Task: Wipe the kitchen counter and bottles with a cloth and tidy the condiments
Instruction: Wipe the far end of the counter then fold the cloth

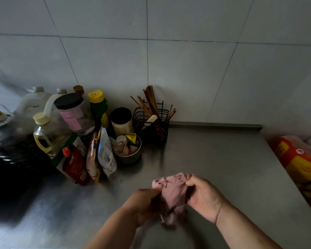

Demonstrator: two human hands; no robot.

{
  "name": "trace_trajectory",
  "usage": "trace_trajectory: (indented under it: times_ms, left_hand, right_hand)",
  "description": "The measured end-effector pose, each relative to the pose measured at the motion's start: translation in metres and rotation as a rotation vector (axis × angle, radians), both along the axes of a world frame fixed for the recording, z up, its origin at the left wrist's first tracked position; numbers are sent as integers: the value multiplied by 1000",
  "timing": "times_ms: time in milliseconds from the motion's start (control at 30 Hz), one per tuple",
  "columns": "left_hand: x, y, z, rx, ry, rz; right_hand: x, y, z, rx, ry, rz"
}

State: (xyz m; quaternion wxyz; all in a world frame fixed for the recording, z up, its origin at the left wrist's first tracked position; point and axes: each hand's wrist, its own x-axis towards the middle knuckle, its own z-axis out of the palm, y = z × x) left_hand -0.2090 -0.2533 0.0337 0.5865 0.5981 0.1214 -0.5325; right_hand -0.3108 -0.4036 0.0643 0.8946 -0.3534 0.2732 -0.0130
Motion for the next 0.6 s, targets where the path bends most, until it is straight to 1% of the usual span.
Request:
trace_trajectory:
  times_ms: [33,100,200,233,300,367,433,467,500,533,600]
  left_hand:
    - [1,-3,2,-55,-6,50]
    - [6,-8,14,-132,-64,108]
    - [21,-8,31,-133,-257,148]
    - [26,-7,35,-141,-317,198]
    - [36,-1,45,-178,-414,361]
    - [44,6,51,-203,-465,466]
    - [47,11,54,-171,-525,443]
    - [46,13,55,-125,-567,400]
    - [45,14,55,-83,-605,350]
    - [43,15,54,-58,-626,298]
    - [39,15,55,-41,-632,214]
  right_hand:
    - [-1,-4,1,1,17,-11]
    - [-2,-12,3,-66,114,-16]
    - [-3,-19,3,-196,252,40]
    - [-2,-22,2,-213,246,16]
    - [2,-27,4,-220,190,-125]
    - [5,-32,7,-189,128,-262]
    - [6,-36,5,-115,121,-293]
    - [6,-36,2,-115,158,-271]
    - [5,-33,-2,-159,217,-231]
    - [3,-29,-5,-247,270,-179]
    - [0,-20,-8,-482,345,-18]
